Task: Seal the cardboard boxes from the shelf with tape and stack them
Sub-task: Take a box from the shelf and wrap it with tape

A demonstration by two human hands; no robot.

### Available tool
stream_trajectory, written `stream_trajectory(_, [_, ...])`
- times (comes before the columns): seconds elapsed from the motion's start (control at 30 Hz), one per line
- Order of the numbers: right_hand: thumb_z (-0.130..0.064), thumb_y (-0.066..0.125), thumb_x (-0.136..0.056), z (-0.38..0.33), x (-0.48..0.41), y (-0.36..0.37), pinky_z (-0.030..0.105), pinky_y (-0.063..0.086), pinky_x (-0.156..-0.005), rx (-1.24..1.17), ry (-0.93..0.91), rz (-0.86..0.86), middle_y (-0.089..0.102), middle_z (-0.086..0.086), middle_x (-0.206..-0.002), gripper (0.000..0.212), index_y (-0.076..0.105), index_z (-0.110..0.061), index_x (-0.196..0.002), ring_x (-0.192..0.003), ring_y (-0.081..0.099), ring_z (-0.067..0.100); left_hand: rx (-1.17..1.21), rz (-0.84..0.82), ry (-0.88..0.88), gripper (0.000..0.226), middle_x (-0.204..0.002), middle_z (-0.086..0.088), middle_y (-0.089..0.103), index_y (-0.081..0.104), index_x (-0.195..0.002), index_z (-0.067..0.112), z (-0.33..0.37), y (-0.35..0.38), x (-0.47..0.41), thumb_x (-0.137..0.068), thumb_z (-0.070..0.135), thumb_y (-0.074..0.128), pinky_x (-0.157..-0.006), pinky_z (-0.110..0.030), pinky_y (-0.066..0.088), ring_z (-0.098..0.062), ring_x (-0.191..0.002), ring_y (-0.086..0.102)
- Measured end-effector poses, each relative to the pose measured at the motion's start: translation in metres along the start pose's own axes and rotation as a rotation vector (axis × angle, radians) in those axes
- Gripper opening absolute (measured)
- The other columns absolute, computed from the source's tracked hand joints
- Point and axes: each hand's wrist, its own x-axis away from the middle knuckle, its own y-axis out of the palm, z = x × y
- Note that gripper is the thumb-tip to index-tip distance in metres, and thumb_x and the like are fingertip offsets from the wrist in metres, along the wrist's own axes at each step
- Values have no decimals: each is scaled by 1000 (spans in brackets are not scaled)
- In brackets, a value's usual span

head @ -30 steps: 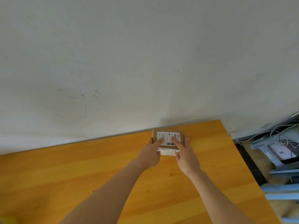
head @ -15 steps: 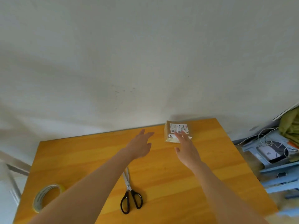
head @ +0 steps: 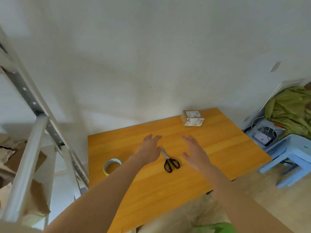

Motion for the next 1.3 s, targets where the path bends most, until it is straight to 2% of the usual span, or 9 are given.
stream_trajectory(0.27, [-14,59,-96,-38,98,1,34,35,-108,-85,-84,132,19,4,-160,67,25,-21,-154,-147,21,20,-5,103,51,52,-157,-8,17,25,-148,26,6,-4,118,-100,23,44,-105,-41,38,-30,-143,20])
stream_trajectory(0.4, [-14,59,-96,-52,155,19,34,40,-102,-92,-148,152,25,3,-158,66,26,-18,-153,-142,32,21,-33,128,14,52,-157,-9,18,26,-148,26,1,8,190,-99,23,44,-108,-43,35,-30,-142,21])
stream_trajectory(0.47, [-15,58,-96,-56,190,33,32,41,-99,-104,-180,134,27,2,-156,65,26,-18,-153,-140,35,20,-24,136,-27,52,-156,-8,19,27,-148,27,-3,22,232,-99,23,44,-108,-41,35,-29,-142,23])
stream_trajectory(0.63, [-17,57,-97,-75,281,74,33,34,-112,-128,-224,15,23,1,-159,67,23,-17,-154,-146,23,18,20,155,-123,55,-154,-6,26,26,-148,26,-17,61,346,-97,19,45,-107,-41,36,-28,-138,29])
stream_trajectory(0.77, [-17,58,-97,-95,344,101,26,37,-105,-130,-259,-37,25,0,-158,66,25,-18,-153,-143,30,18,105,212,-181,63,-153,-5,28,18,-150,27,-36,79,430,-95,15,47,-107,-41,37,-27,-136,33])
stream_trajectory(0.97, [-15,60,-95,-140,401,148,30,35,-111,-125,-318,-116,22,-2,-159,69,24,-20,-154,-147,22,15,160,306,-284,61,-153,-6,29,18,-150,25,-91,71,524,-96,17,48,-109,-40,35,-26,-137,32])
stream_trajectory(1.1, [-13,62,-93,-185,427,193,29,35,-110,-121,-359,-170,25,-3,-158,71,24,-20,-153,-145,26,17,161,374,-350,62,-153,-5,29,18,-150,24,-147,49,579,-96,18,49,-109,-36,34,-23,-137,33])
stream_trajectory(1.23, [-15,63,-93,-246,443,237,25,38,-102,-151,-376,-206,27,-7,-156,71,25,-24,-152,-140,32,14,131,395,-409,62,-152,-5,30,18,-150,23,-214,19,630,-96,15,47,-102,-36,41,-24,-129,43])
stream_trajectory(1.3, [-15,63,-93,-279,448,258,23,36,-102,-156,-375,-208,27,-7,-156,70,26,-23,-152,-140,32,13,110,387,-428,62,-152,-4,30,18,-150,25,-248,4,654,-96,13,45,-97,-36,44,-23,-130,42])
